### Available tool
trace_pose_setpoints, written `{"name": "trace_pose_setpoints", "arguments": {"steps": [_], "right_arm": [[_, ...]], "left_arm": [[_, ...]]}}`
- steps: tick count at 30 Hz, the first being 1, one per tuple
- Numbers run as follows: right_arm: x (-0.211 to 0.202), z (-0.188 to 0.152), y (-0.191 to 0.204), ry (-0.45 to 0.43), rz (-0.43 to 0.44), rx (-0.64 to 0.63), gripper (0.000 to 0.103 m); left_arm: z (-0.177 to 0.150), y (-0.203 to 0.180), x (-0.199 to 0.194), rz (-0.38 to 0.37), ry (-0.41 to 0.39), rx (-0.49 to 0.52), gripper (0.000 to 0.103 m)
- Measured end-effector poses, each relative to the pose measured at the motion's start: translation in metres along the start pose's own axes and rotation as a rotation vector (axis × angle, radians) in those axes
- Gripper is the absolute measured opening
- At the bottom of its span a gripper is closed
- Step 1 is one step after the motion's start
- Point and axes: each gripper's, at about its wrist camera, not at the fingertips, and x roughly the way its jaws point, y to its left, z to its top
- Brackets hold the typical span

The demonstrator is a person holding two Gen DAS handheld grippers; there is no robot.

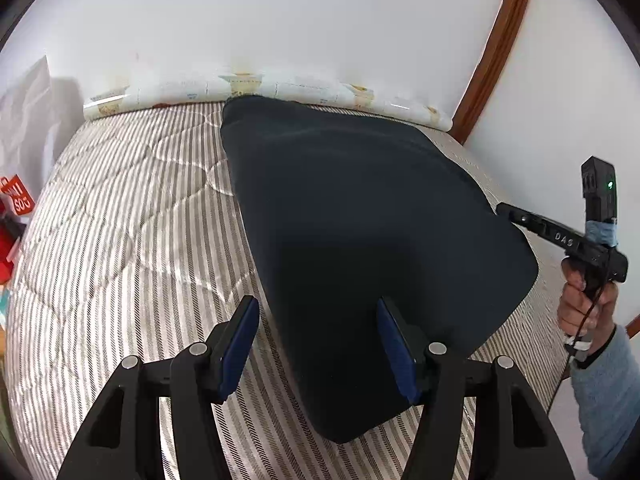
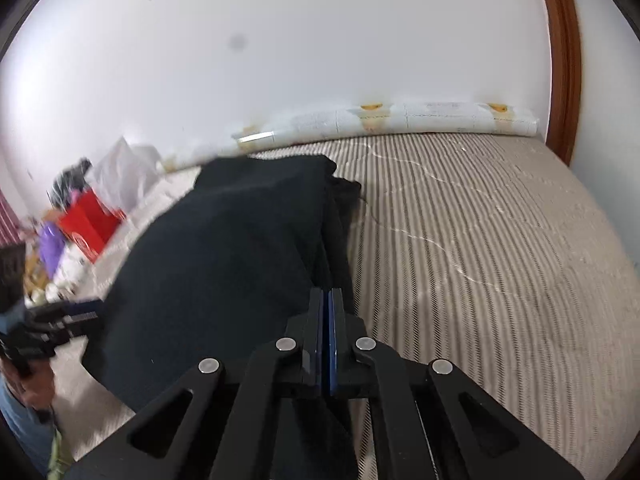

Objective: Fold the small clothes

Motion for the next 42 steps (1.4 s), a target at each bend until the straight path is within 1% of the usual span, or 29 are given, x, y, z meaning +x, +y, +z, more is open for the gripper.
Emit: {"name": "trace_pose_setpoints", "arguments": {"steps": [2,4,6,7,8,11,15,21,22,23,24,26,27,28,29,30,31,32,33,34,36,37,39,40,41,42], "right_arm": [[-0.004,0.005,0.002,0.004,-0.012,-0.012,0.004],[-0.008,0.019,0.004,0.003,-0.025,-0.018,0.005],[-0.006,0.036,0.007,0.015,-0.044,-0.028,0.015],[-0.002,0.042,0.007,0.023,-0.051,-0.025,0.025],[0.003,0.051,0.008,0.031,-0.051,-0.020,0.032],[0.028,0.079,0.009,0.057,-0.053,-0.011,0.037],[0.071,0.103,0.005,0.123,-0.058,0.056,0.037],[0.122,0.118,-0.009,0.177,-0.038,0.165,0.036],[0.129,0.119,-0.010,0.186,-0.028,0.176,0.031],[0.134,0.120,-0.010,0.192,-0.019,0.178,0.010],[0.137,0.121,-0.006,0.194,0.000,0.153,0.008],[0.127,0.125,-0.001,0.129,-0.006,0.087,0.007],[0.116,0.128,-0.003,0.071,0.026,0.082,0.007],[0.111,0.129,-0.007,0.043,0.046,0.107,0.007],[0.113,0.130,-0.010,0.051,0.036,0.134,0.006],[0.119,0.130,-0.011,0.074,0.015,0.136,0.002],[0.128,0.129,-0.011,0.101,-0.046,0.129,0.003],[0.133,0.128,-0.012,0.120,-0.073,0.124,0.003],[0.137,0.126,-0.015,0.153,-0.070,0.133,0.004],[0.133,0.125,-0.016,0.159,-0.051,0.148,0.005],[0.115,0.122,-0.016,0.122,-0.050,0.141,0.005],[0.101,0.119,-0.014,0.104,-0.058,0.122,0.007],[0.079,0.110,-0.014,0.091,-0.043,0.105,0.014],[0.064,0.101,-0.012,0.085,-0.030,0.093,0.024],[0.052,0.094,-0.012,0.081,-0.020,0.084,0.037],[0.043,0.087,-0.012,0.075,-0.011,0.082,0.043]], "left_arm": [[0.004,0.000,-0.001,0.011,-0.006,0.003,0.058],[0.011,0.002,-0.002,0.031,-0.011,0.007,0.058],[0.020,0.006,0.000,0.057,-0.016,0.001,0.058],[0.024,0.009,0.001,0.062,-0.018,-0.006,0.058],[0.029,0.013,0.002,0.064,-0.017,-0.019,0.058],[0.038,0.022,0.006,0.056,-0.018,-0.052,0.058],[0.046,0.029,0.014,0.047,-0.020,-0.055,0.058],[0.047,0.031,0.029,0.064,-0.002,-0.034,0.058],[0.049,0.031,0.031,0.061,-0.002,-0.036,0.058],[0.049,0.032,0.032,0.058,-0.002,-0.038,0.058],[0.050,0.032,0.033,0.055,-0.001,-0.042,0.058],[0.051,0.033,0.032,0.048,0.001,-0.048,0.058],[0.051,0.034,0.032,0.046,0.002,-0.046,0.058],[0.051,0.033,0.032,0.045,0.002,-0.043,0.058],[0.050,0.033,0.031,0.047,0.001,-0.041,0.058],[0.051,0.033,0.031,0.053,0.002,-0.039,0.058],[0.051,0.033,0.031,0.055,0.003,-0.043,0.058],[0.050,0.033,0.029,0.056,0.004,-0.047,0.058],[0.048,0.033,0.027,0.054,0.004,-0.050,0.058],[0.046,0.033,0.025,0.053,0.004,-0.050,0.058],[0.043,0.032,0.022,0.056,0.003,-0.050,0.058],[0.040,0.031,0.019,0.055,0.003,-0.051,0.058],[0.036,0.030,0.015,0.049,0.001,-0.055,0.058],[0.033,0.029,0.012,0.044,0.000,-0.059,0.058],[0.031,0.029,0.010,0.038,-0.001,-0.065,0.058],[0.027,0.028,0.008,0.022,0.000,-0.075,0.058]]}}
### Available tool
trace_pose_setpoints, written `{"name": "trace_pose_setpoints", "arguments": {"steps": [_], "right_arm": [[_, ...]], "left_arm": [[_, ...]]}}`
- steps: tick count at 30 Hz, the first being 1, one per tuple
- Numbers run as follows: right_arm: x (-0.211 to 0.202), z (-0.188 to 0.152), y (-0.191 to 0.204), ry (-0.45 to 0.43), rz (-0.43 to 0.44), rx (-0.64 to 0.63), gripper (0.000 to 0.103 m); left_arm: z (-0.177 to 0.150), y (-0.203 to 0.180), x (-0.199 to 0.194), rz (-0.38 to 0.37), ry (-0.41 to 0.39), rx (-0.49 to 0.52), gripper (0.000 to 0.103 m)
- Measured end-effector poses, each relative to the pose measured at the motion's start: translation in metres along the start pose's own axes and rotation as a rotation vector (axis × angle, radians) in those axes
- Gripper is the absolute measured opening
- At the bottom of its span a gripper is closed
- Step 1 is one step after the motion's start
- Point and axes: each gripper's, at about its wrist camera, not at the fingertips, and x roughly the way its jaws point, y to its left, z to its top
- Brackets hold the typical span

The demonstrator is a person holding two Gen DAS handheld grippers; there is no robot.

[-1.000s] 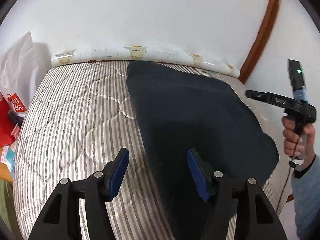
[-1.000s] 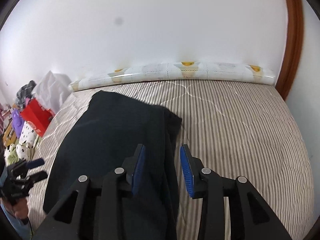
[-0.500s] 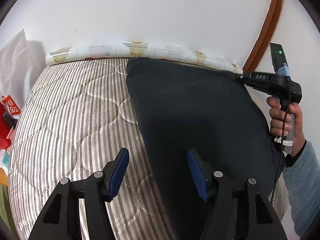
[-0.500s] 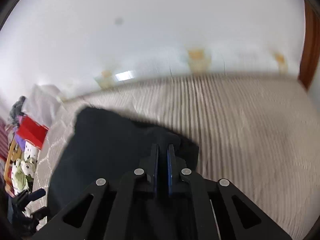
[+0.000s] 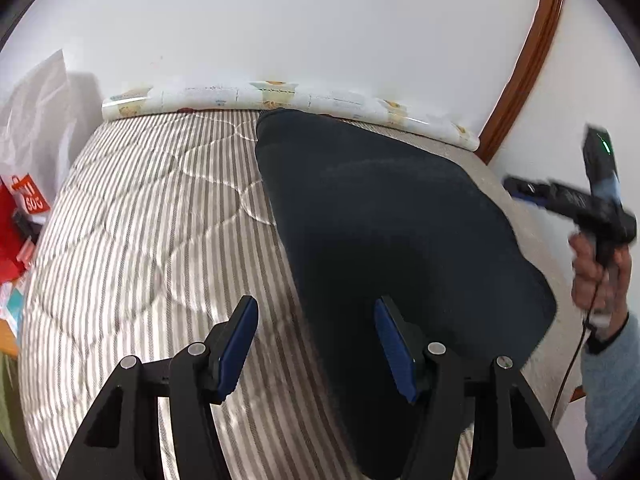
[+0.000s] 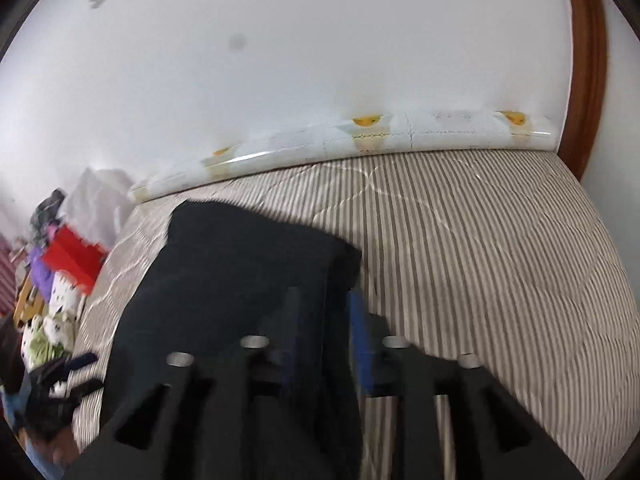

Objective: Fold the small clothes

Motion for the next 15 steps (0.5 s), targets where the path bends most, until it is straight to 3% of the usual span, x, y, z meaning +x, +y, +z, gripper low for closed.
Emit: {"name": "trace_pose_setpoints", "arguments": {"steps": [1,4,7,9,10,12,15], "right_arm": [[-0.008,-0.009,0.000,-0.010,0.011,0.001,0.048],[-0.026,-0.038,0.002,-0.007,0.049,-0.010,0.048],[-0.017,-0.061,-0.001,0.000,0.074,0.012,0.047],[0.000,-0.071,-0.005,0.038,0.100,0.044,0.005],[0.004,-0.073,-0.006,0.040,0.100,0.047,0.005],[-0.008,-0.079,-0.013,-0.055,0.109,0.074,0.005],[-0.021,-0.087,-0.015,-0.079,0.069,0.093,0.003]], "left_arm": [[-0.002,-0.001,-0.001,-0.010,0.003,-0.006,0.058],[-0.012,-0.006,-0.004,-0.027,0.012,-0.016,0.058],[-0.021,-0.011,-0.004,-0.020,0.003,-0.027,0.058],[-0.024,-0.012,-0.004,-0.015,0.005,-0.049,0.059],[-0.027,-0.013,-0.007,-0.015,0.010,-0.057,0.058],[-0.030,-0.015,-0.014,-0.003,0.010,-0.047,0.058],[-0.035,-0.021,-0.023,0.038,0.000,-0.005,0.058]]}}
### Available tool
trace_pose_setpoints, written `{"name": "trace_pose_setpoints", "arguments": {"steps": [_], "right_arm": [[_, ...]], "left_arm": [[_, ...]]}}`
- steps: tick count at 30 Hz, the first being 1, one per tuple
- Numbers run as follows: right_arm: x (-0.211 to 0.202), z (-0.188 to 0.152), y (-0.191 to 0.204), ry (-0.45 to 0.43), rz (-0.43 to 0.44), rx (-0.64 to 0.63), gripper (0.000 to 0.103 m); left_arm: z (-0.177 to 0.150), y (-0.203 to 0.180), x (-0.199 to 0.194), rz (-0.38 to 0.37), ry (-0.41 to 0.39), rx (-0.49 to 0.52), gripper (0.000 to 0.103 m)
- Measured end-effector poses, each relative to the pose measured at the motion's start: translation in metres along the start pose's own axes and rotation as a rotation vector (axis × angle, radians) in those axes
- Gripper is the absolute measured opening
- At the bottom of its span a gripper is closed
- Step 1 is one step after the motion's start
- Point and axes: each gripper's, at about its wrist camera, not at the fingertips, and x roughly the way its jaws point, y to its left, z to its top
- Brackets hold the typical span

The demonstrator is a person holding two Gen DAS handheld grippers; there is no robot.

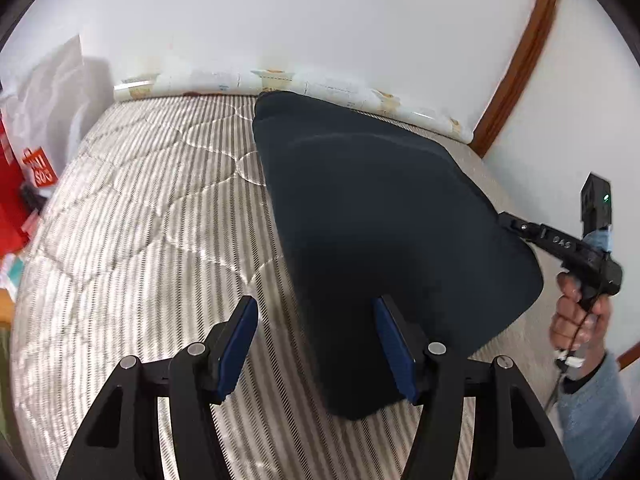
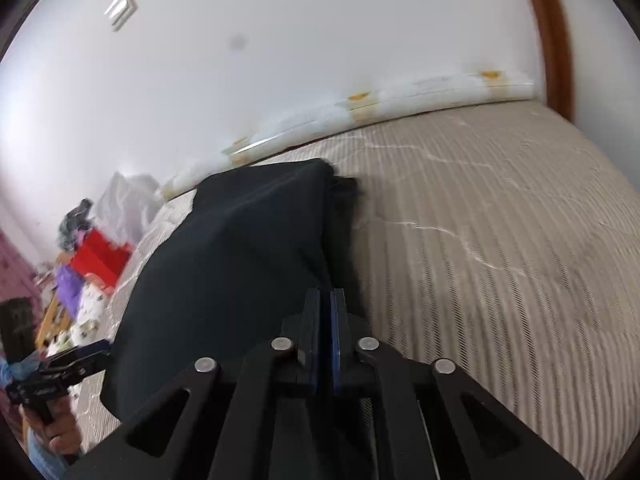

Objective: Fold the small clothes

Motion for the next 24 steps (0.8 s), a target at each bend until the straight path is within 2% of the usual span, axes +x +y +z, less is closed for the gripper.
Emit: {"name": "trace_pose_setpoints", "arguments": {"steps": [2,4,6,8,12,15,19,24], "right_arm": [[-0.005,-0.004,0.009,0.011,-0.021,-0.031,0.003],[-0.021,-0.010,0.021,-0.020,-0.085,-0.084,0.005],[-0.036,-0.017,0.026,-0.044,-0.094,-0.097,0.006],[-0.047,-0.027,0.031,-0.052,-0.078,-0.105,0.018],[-0.046,-0.050,0.034,-0.033,-0.169,-0.170,0.018],[-0.039,-0.062,0.023,0.018,-0.227,-0.143,0.019],[-0.048,-0.061,0.019,-0.007,-0.232,-0.061,0.019],[-0.048,-0.065,0.026,-0.010,-0.292,-0.068,0.020]], "left_arm": [[-0.001,-0.002,-0.002,0.014,-0.004,0.003,0.058],[-0.005,-0.003,-0.006,0.015,-0.012,0.001,0.058],[-0.010,-0.004,-0.008,0.014,-0.013,0.001,0.058],[-0.014,-0.004,-0.007,0.016,-0.010,-0.003,0.059],[-0.022,-0.006,-0.010,0.022,-0.012,-0.005,0.059],[-0.025,-0.013,-0.012,0.060,-0.033,0.020,0.059],[-0.028,-0.016,-0.012,0.088,-0.042,0.015,0.059],[-0.030,-0.017,-0.014,0.100,-0.046,-0.003,0.059]]}}
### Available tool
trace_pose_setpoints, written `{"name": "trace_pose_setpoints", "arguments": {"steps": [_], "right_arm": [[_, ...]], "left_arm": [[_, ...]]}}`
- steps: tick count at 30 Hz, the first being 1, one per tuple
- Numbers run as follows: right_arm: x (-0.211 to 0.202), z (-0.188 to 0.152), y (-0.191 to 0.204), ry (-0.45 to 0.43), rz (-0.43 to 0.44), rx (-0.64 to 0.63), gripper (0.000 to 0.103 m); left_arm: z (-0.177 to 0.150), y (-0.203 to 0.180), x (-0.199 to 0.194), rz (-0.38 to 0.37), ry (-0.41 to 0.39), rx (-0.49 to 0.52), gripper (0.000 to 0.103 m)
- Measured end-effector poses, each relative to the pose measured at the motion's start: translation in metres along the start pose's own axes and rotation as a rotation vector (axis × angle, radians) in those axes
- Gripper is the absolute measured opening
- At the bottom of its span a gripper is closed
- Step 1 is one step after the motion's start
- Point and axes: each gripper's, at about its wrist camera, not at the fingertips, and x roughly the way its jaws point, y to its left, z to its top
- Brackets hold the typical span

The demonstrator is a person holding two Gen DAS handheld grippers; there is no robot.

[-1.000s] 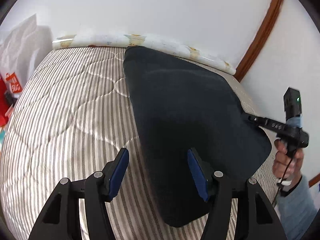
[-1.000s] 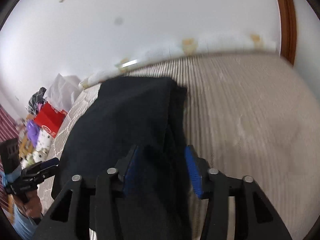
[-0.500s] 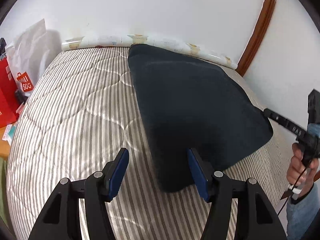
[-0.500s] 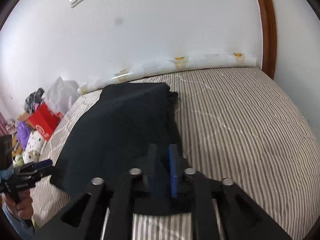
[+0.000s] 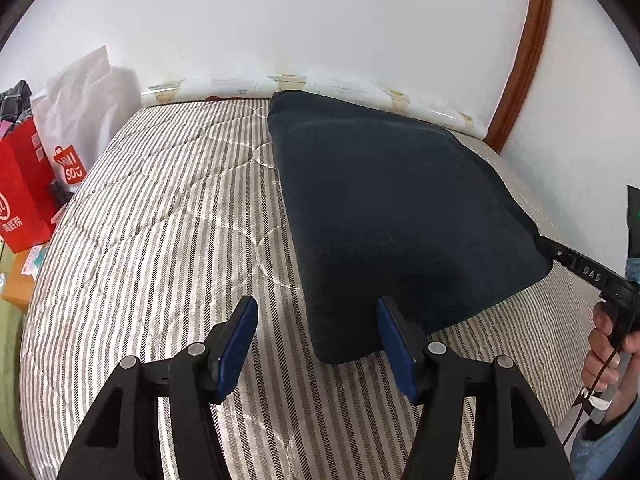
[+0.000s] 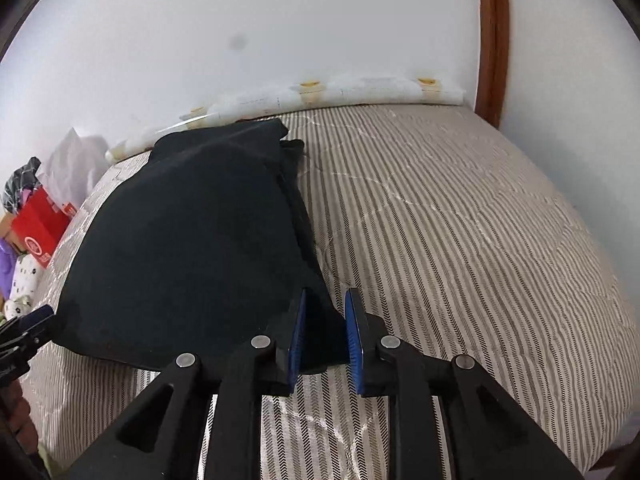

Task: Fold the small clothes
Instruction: 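Open the right tool to release the folded bundle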

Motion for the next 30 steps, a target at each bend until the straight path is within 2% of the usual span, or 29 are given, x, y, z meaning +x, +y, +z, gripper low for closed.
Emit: {"name": "trace_pose_setpoints", "arguments": {"steps": [4,7,8,12,14,18,22,27,28,30], "right_arm": [[-0.006,0.003,-0.001,-0.020,0.017,0.041,0.024],[-0.007,0.002,0.010,-0.027,0.032,-0.001,0.030],[-0.005,0.000,0.014,-0.028,0.023,-0.028,0.034],[0.000,-0.013,0.018,-0.015,-0.041,-0.110,0.038],[-0.009,-0.020,0.010,-0.020,-0.041,-0.113,0.046],[-0.026,-0.031,-0.008,-0.018,-0.083,-0.095,0.048],[-0.026,-0.040,-0.008,0.000,0.006,-0.109,0.048],[0.004,-0.038,0.003,0.040,0.057,-0.078,0.048],[0.009,-0.036,0.005,0.040,0.061,-0.065,0.047],[0.016,-0.033,0.006,0.039,0.086,-0.044,0.039]], "left_arm": [[0.001,-0.002,-0.002,0.012,0.001,0.000,0.058],[-0.003,-0.005,-0.005,0.023,-0.001,0.036,0.058],[-0.005,-0.006,-0.006,0.024,-0.001,0.047,0.059],[-0.019,-0.001,-0.014,0.007,0.020,0.078,0.058],[-0.025,0.002,-0.017,-0.015,0.019,0.087,0.058],[-0.030,0.004,-0.010,-0.018,0.031,0.099,0.058],[-0.027,0.001,0.002,-0.032,0.040,0.081,0.055],[-0.021,-0.009,0.013,-0.046,0.060,0.095,0.041],[-0.020,-0.011,0.013,-0.043,0.059,0.099,0.036],[-0.018,-0.013,0.013,-0.051,0.052,0.097,0.030]]}}
